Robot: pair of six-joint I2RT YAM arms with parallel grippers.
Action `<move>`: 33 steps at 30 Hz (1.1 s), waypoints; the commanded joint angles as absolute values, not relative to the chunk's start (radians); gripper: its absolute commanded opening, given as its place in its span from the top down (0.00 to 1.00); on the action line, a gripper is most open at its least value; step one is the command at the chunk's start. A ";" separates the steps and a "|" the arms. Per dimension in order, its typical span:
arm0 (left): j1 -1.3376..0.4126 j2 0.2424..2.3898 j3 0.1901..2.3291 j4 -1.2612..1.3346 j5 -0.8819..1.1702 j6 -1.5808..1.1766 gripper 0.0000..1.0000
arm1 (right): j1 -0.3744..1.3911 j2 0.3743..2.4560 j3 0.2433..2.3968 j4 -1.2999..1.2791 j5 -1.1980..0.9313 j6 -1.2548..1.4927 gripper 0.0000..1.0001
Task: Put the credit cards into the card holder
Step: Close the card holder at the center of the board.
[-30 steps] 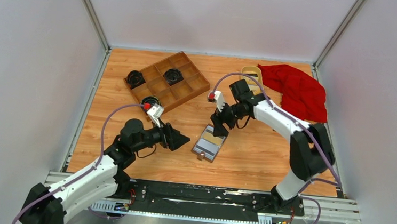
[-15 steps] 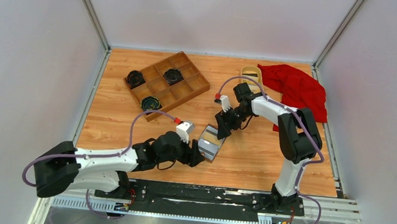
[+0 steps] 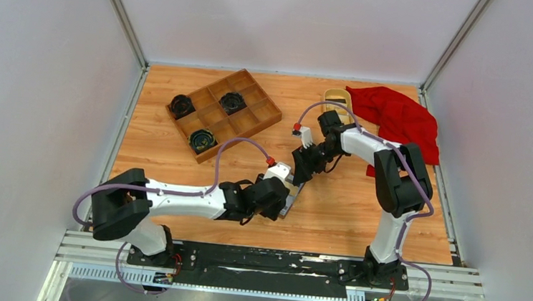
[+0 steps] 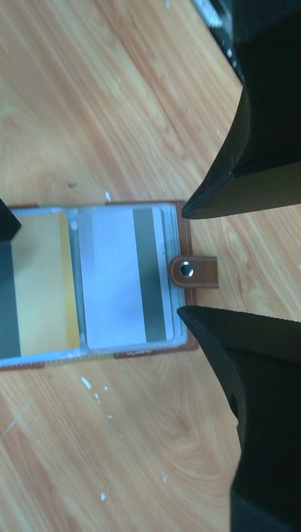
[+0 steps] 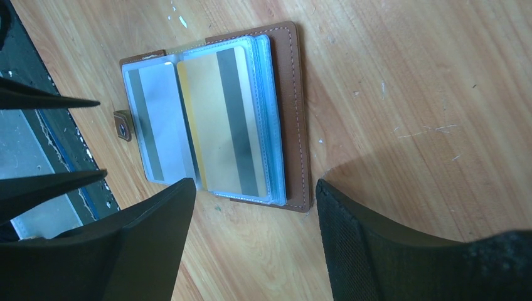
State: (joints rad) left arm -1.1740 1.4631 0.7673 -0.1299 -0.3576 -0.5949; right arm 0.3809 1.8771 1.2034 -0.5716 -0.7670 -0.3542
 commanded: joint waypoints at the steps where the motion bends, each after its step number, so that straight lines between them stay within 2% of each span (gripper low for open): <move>1: -1.181 1.505 0.802 -0.199 -0.434 -0.568 0.43 | 0.368 1.913 1.210 -0.610 -0.767 -0.343 0.26; 13: -1.181 1.618 0.867 -0.227 -0.413 -0.555 0.51 | 0.367 1.920 1.212 -0.613 -0.766 -0.340 0.26; 17: -1.181 1.624 0.868 -0.233 -0.417 -0.549 0.61 | 0.367 1.928 1.210 -0.616 -0.774 -0.339 0.26; 24: -1.182 1.571 0.852 -0.238 -0.445 -0.536 0.87 | 0.367 1.952 1.210 -0.633 -0.805 -0.336 0.31; 33: -1.178 1.399 0.776 -0.145 -0.490 -0.365 0.96 | 0.367 1.990 1.190 -0.644 -0.918 -0.299 0.42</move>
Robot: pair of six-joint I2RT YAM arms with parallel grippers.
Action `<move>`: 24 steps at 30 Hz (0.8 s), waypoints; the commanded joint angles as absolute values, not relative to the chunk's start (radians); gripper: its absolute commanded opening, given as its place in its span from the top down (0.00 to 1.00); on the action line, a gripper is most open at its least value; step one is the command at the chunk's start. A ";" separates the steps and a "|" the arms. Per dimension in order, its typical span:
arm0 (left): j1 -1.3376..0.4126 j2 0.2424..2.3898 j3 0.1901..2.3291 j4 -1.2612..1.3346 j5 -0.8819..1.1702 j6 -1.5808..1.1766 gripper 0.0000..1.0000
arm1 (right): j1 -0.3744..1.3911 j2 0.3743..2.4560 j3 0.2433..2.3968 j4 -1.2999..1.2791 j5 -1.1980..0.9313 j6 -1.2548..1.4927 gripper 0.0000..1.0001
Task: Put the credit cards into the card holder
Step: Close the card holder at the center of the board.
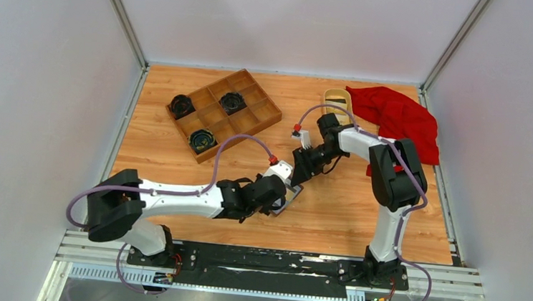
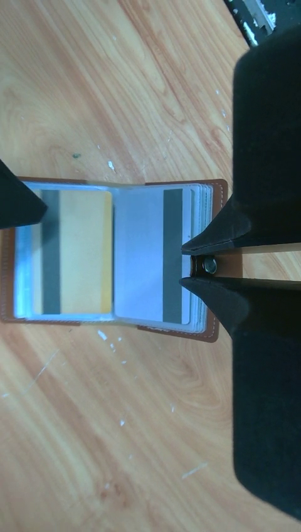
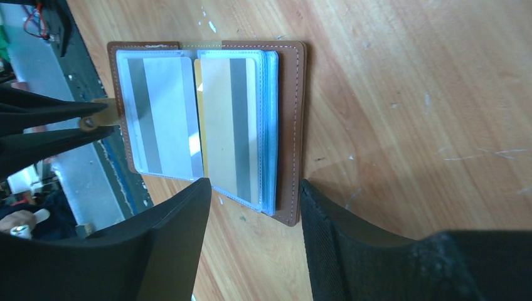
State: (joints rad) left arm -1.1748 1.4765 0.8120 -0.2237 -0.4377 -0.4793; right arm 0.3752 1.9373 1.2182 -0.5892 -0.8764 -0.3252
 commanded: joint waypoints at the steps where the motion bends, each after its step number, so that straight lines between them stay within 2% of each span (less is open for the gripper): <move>1: -1.172 1.378 0.764 -0.123 -0.479 -0.329 0.96 | 0.368 1.997 1.188 -0.643 -0.924 -0.292 0.43; 9: -1.068 1.269 0.699 0.043 -0.305 -0.157 0.96 | 0.419 2.021 1.140 -0.581 -0.991 -0.195 0.50; 15: -1.012 1.331 0.753 0.098 -0.182 -0.085 0.96 | 0.471 2.008 1.136 -0.546 -1.084 -0.149 0.51; 18: -0.999 1.400 0.779 0.126 -0.109 -0.067 0.96 | 0.434 1.961 1.144 -0.546 -1.077 -0.157 0.50; 24: -0.996 1.552 0.854 0.152 -0.012 -0.051 0.96 | 0.254 1.902 1.121 -0.529 -1.085 -0.156 0.49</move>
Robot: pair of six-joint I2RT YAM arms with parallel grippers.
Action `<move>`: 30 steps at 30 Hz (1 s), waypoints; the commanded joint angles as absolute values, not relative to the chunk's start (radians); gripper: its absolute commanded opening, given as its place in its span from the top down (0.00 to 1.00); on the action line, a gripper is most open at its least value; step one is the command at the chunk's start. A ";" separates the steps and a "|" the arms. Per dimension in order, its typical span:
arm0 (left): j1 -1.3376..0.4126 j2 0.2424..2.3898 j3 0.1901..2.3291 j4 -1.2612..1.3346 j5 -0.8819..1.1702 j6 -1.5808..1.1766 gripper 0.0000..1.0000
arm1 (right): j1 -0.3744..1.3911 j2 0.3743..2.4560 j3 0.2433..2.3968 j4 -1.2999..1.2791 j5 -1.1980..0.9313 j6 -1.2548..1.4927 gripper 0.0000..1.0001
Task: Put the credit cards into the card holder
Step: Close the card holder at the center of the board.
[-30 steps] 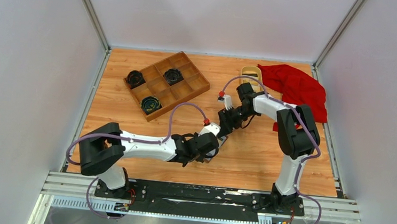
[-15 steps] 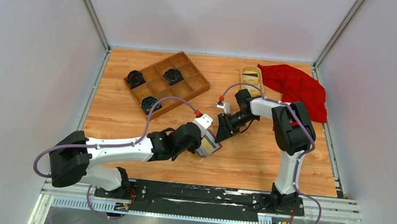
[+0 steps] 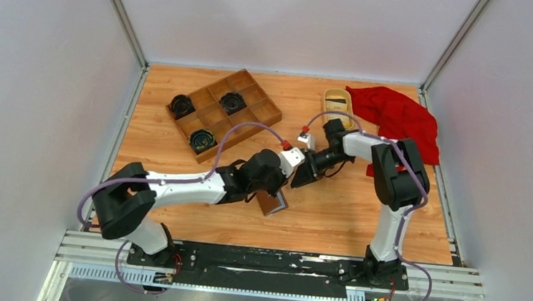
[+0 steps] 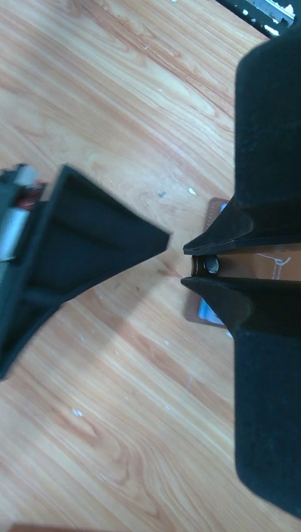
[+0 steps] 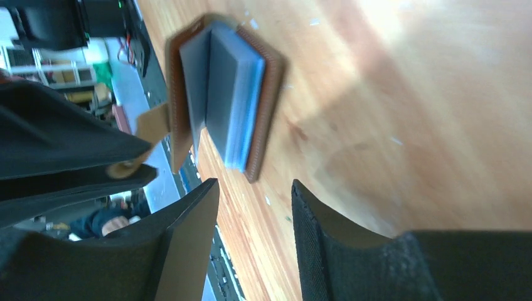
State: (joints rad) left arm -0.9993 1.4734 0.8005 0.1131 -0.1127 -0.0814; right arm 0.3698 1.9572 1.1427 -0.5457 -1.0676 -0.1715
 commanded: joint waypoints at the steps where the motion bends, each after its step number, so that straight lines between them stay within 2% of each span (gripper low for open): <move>1: -0.996 1.574 0.868 0.151 -0.007 -0.055 0.96 | 0.232 1.899 1.119 -0.526 -1.086 -0.153 0.49; 5: -0.994 1.651 0.927 0.150 0.036 -0.086 0.93 | 0.183 1.890 1.108 -0.510 -1.089 -0.144 0.48; 6: -0.994 1.667 0.940 0.152 0.039 -0.095 0.90 | 0.182 1.890 1.109 -0.509 -1.090 -0.144 0.48; 12: -0.964 1.684 0.969 0.149 0.017 -0.212 0.50 | 0.181 1.878 1.111 -0.509 -1.070 -0.161 0.48; 14: -0.952 1.624 0.955 0.150 -0.021 -0.235 0.39 | 0.181 1.859 1.108 -0.510 -1.053 -0.180 0.48; 15: -0.949 1.586 0.947 0.150 -0.040 -0.237 0.37 | 0.181 1.847 1.108 -0.510 -1.047 -0.190 0.48; 21: -0.945 1.286 0.847 0.149 -0.134 -0.209 0.30 | 0.207 1.772 1.087 -0.513 -1.094 -0.285 0.46; 25: -0.940 1.055 0.691 0.148 -0.193 -0.213 0.21 | 0.267 1.750 1.098 -0.559 -1.094 -0.368 0.45; 26: -0.936 0.999 0.645 0.148 -0.193 -0.230 0.22 | 0.289 1.747 1.103 -0.572 -1.083 -0.387 0.45; 30: -0.922 0.850 0.462 0.143 -0.113 -0.360 0.41 | 0.376 1.756 1.118 -0.590 -0.977 -0.408 0.45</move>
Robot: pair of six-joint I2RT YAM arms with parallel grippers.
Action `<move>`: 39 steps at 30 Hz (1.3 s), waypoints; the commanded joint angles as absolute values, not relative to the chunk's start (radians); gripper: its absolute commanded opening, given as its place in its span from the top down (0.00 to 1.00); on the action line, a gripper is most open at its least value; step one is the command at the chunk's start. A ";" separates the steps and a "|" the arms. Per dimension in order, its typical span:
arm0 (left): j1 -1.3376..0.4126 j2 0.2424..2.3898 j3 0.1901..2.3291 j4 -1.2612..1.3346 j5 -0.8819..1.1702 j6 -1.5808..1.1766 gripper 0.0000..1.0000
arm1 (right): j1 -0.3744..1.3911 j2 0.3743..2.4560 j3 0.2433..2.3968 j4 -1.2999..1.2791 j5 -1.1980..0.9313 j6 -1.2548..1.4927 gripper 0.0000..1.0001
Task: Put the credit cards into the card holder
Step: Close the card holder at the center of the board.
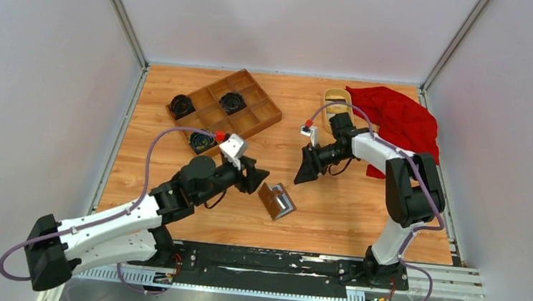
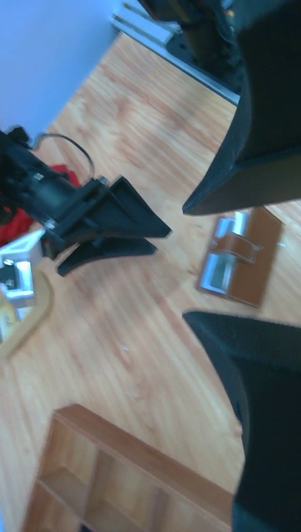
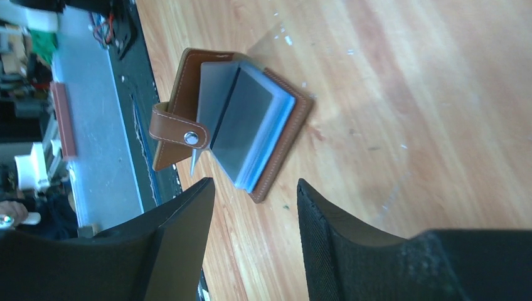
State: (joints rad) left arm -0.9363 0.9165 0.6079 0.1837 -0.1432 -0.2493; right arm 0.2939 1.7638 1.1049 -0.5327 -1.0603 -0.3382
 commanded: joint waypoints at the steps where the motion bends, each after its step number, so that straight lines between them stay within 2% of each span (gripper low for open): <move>1: -0.922 0.843 0.429 0.144 -0.081 -0.404 0.44 | 0.393 1.767 1.124 -0.591 -0.944 -0.399 0.45; 4: -0.921 0.888 0.359 0.149 -0.014 -0.547 0.47 | 0.431 1.808 1.143 -0.593 -0.823 -0.357 0.52; 7: -0.924 0.973 0.351 0.173 -0.016 -0.600 0.47 | 0.449 1.852 1.161 -0.600 -0.727 -0.311 0.65; 11: -0.945 1.129 0.413 0.219 -0.053 -0.599 0.46 | 0.458 1.891 1.165 -0.612 -0.702 -0.279 0.76; 17: -0.956 1.377 0.535 0.216 -0.077 -0.624 0.44 | 0.463 1.933 1.158 -0.614 -0.768 -0.246 0.78; 22: -0.957 1.492 0.555 0.214 -0.111 -0.678 0.43 | 0.468 1.972 1.157 -0.616 -0.836 -0.215 0.79; 29: -0.956 1.609 0.581 0.187 -0.140 -0.716 0.39 | 0.479 2.013 1.151 -0.615 -0.922 -0.171 0.79; 33: -0.946 1.623 0.580 0.189 -0.107 -0.756 0.31 | 0.477 2.025 1.149 -0.608 -0.955 -0.150 0.78; 39: -0.919 1.631 0.561 0.193 -0.038 -0.794 0.29 | 0.464 2.039 1.151 -0.597 -1.007 -0.133 0.74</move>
State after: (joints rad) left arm -0.9321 1.5562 0.6048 0.2714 -0.0864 -0.7422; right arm 0.4465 1.9953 1.1549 -0.6060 -0.9489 -0.1501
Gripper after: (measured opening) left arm 0.700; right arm 0.237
